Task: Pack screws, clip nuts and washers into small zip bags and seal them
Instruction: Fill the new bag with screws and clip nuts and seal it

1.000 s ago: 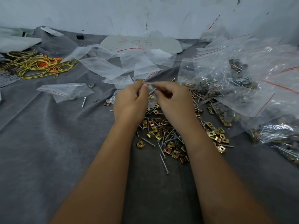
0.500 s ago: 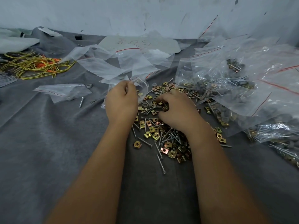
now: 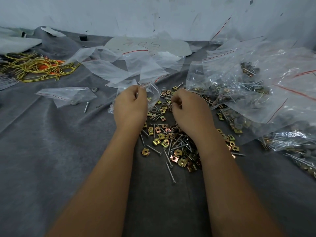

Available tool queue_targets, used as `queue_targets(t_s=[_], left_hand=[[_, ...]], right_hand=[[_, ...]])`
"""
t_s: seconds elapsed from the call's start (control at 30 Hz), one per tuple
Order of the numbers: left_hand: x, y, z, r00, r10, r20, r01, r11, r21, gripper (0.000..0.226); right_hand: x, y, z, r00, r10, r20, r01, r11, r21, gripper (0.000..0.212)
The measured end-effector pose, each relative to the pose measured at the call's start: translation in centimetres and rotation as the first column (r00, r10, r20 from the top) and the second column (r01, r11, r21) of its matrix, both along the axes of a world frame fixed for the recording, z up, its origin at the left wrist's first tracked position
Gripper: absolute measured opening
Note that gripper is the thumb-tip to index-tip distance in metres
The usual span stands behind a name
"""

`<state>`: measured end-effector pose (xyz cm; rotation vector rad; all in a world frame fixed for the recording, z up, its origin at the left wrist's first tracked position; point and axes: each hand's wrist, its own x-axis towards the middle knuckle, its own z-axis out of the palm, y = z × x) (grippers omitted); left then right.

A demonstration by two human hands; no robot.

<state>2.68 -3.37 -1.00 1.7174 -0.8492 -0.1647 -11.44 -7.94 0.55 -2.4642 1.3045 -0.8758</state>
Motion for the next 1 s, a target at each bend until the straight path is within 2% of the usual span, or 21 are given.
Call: queue_targets(t_s=[0.17,0.23,0.37,0.43,0.53,0.67,0.77,0.87,1.0], left_hand=[[0.0,0.0,0.0,0.999,-0.022,-0.023,0.022,1.000,-0.008,0.024],[-0.1,0.1,0.0,0.998,-0.039,-0.043,0.038,0.999,-0.020,0.019],[-0.2,0.4,0.2,0.996,-0.077,-0.045,0.076,0.997,-0.019,0.022],[-0.3,0.4,0.3,0.996,-0.083,-0.032,0.083,0.996,-0.013,0.022],[-0.4,0.5,0.2,0.996,-0.087,-0.012,0.087,0.996,-0.011,0.024],[-0.5,0.5,0.1,0.993,-0.101,0.063,0.099,0.994,0.035,0.026],[-0.6,0.5,0.1,0.988,-0.126,0.091,0.124,0.992,0.031,0.028],[-0.7,0.5,0.2,0.986,-0.134,0.096,0.134,0.991,0.006,0.030],[-0.6,0.5,0.1,0.986,-0.129,0.109,0.129,0.992,0.010,0.030]], right_hand=[[0.0,0.1,0.0,0.994,0.025,0.105,-0.023,1.000,-0.018,0.015],[0.1,-0.2,-0.1,0.990,0.017,0.138,-0.018,1.000,0.010,0.021],[0.2,-0.4,0.1,0.969,0.008,0.246,-0.036,0.993,0.108,0.031],[0.3,-0.1,0.3,0.949,0.036,0.314,-0.084,0.986,0.141,0.028],[0.4,0.1,0.4,0.905,0.024,0.424,-0.110,0.977,0.180,0.014],[0.5,0.1,0.3,0.894,0.074,0.442,-0.099,0.994,0.036,0.005],[1.0,0.5,0.3,0.904,0.148,0.402,-0.144,0.989,-0.039,0.010],[1.3,0.9,0.4,0.890,0.149,0.431,-0.174,0.985,0.018,0.018],[1.0,0.9,1.0,0.806,0.105,0.583,-0.151,0.988,0.032,0.012]])
